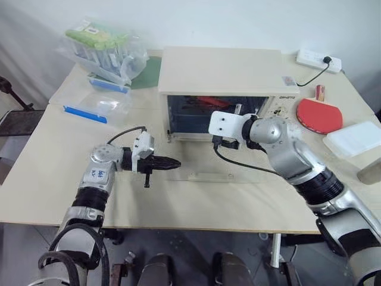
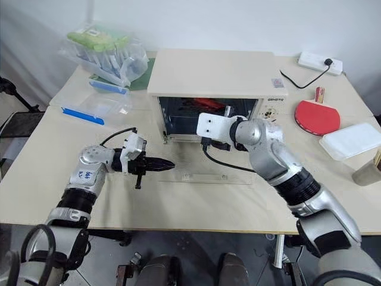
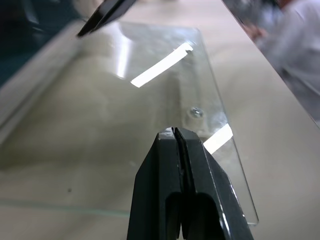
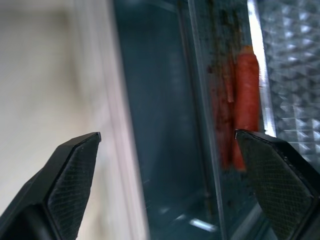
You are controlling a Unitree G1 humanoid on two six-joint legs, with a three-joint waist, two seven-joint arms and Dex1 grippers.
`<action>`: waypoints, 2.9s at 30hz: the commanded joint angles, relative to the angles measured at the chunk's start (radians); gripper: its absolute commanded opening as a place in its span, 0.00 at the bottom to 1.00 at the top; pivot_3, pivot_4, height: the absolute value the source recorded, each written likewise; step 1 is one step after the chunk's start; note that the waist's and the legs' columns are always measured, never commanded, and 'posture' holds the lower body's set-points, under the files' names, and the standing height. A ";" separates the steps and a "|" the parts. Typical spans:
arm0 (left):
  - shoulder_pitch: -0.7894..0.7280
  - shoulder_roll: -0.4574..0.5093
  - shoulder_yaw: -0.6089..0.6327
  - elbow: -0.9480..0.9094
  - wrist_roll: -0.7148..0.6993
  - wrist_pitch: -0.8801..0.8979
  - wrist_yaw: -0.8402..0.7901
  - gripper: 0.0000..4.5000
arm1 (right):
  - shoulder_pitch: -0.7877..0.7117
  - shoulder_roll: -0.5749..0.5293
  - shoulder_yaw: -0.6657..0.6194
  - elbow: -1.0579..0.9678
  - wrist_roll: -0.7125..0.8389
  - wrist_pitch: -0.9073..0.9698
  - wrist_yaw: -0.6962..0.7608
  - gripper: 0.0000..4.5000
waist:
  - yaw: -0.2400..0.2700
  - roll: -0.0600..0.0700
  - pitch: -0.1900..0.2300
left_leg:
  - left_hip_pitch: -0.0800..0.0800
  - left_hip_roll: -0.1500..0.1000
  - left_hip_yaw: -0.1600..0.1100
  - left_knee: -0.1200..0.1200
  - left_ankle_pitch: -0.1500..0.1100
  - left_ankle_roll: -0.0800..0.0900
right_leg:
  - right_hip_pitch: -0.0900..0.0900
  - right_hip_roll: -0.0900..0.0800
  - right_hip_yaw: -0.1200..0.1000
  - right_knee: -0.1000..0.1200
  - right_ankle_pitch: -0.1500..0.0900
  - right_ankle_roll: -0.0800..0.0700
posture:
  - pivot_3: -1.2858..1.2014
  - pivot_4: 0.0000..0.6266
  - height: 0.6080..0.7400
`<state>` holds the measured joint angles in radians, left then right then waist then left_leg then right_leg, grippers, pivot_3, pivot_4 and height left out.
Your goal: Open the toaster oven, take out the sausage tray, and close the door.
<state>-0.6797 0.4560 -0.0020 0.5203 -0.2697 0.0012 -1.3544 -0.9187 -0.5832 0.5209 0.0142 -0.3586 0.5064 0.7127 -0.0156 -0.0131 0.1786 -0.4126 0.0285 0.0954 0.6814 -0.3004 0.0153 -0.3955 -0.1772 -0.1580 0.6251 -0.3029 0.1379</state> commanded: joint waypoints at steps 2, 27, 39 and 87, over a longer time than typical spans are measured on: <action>0.118 -0.044 0.188 -0.280 -0.192 0.084 0.208 0.01 | -0.065 0.099 0.039 0.121 -0.134 -0.089 -0.155 1.00 | -0.013 0.000 0.000 | 0.000 0.000 0.000 0.000 0.000 0.000 | 0.000 -0.001 0.000 0.000 0.000 0.000 | 0.52 0.24 1.00; 0.548 -0.102 0.377 -0.834 -0.591 0.375 0.633 1.00 | -0.027 0.327 0.054 0.329 -0.451 -0.023 -0.434 0.27 | -0.016 0.001 0.000 | 0.006 0.001 -0.002 -0.004 0.000 -0.002 | 0.002 0.000 0.002 0.001 -0.001 -0.001 | 0.52 0.24 1.00; 0.540 -0.095 0.371 -0.822 -0.603 0.392 0.669 1.00 | 0.027 0.323 0.057 0.277 -0.530 -0.092 -0.563 0.01 | -0.015 0.001 0.000 | 0.006 0.001 -0.001 -0.005 0.000 -0.002 | 0.002 0.000 0.002 0.001 -0.001 -0.001 | 0.52 0.24 1.00; 0.396 0.036 0.330 -0.681 -0.781 0.910 0.774 1.00 | 0.427 0.108 -0.078 -0.411 -0.625 -0.313 -0.293 0.01 | -0.012 0.001 0.000 | 0.007 0.002 -0.001 -0.015 0.001 -0.005 | 0.001 0.002 0.003 -0.006 -0.001 -0.001 | 0.52 0.24 1.00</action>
<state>-0.2659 0.4967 0.3213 -0.1557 -1.0137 0.8908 -0.5917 -0.4834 -0.4679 0.4900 -0.2997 -0.9622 0.2337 0.4473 -0.0275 -0.0122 0.1790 -0.4059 0.0300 0.0940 0.6665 -0.2992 0.0108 -0.3948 -0.1751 -0.1554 0.6189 -0.3037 0.1364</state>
